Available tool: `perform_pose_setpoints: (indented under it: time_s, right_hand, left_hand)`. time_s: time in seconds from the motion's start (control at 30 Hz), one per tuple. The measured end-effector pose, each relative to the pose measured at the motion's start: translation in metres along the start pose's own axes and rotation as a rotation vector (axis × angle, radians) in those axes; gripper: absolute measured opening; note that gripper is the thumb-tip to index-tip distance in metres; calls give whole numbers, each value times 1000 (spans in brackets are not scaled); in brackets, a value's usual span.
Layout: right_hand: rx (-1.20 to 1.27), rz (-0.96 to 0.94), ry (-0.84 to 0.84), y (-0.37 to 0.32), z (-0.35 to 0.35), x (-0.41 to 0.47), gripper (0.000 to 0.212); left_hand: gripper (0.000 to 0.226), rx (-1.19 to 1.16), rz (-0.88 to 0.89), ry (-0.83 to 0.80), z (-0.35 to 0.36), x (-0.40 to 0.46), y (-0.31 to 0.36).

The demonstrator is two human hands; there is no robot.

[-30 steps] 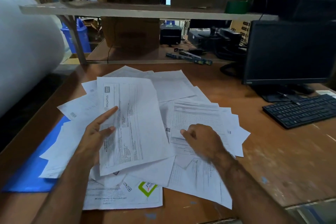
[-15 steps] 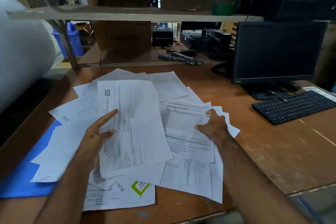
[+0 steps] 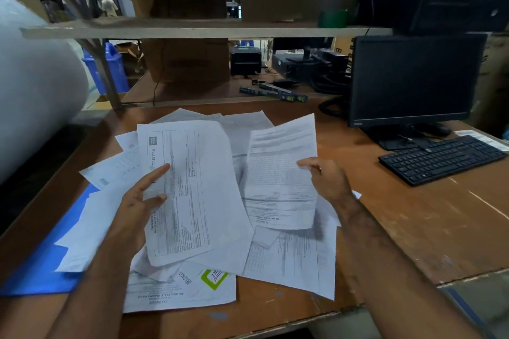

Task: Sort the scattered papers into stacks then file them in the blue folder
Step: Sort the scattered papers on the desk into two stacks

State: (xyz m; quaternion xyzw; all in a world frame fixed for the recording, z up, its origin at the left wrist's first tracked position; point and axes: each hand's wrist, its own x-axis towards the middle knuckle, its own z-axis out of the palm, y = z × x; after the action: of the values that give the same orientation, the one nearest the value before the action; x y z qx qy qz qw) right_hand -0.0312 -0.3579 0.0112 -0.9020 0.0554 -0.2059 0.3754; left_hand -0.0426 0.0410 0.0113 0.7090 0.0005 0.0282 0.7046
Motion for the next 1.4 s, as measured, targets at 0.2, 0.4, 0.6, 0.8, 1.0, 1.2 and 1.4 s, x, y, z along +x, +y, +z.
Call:
perform_pose_setpoints:
  time_s: [0.2,0.4,0.6,0.8,1.0,1.2,1.4]
  right_hand:
    - [75,-141,-24,-37,-29,-7,49]
    - [895,-174,-142,-94,-66,-11,54]
    - [281,-255,-285,-105,-29,-7,81]
    - [141,-343,-380,-101,11,-19,94]
    - [211,-335,-391,-107,16,-19,93]
    - [242,-355,-381,-108,21,-12,100]
    - [254,-351,-426,-114,26,-13,90]
  left_hand:
    - [47,-15,-4,-1,-1,-5,3]
    - [45,-73,-13,-20,5,-9,16]
    - [45,-111,14,-49,8,-8,32]
    - [31,-115,79,-59,15,-15,42]
    - [40,-74,80,-125,22,-22,46]
    - [56,-133,75,-110,15,-9,41]
    - [69,-49,104,-86,19,-4,41]
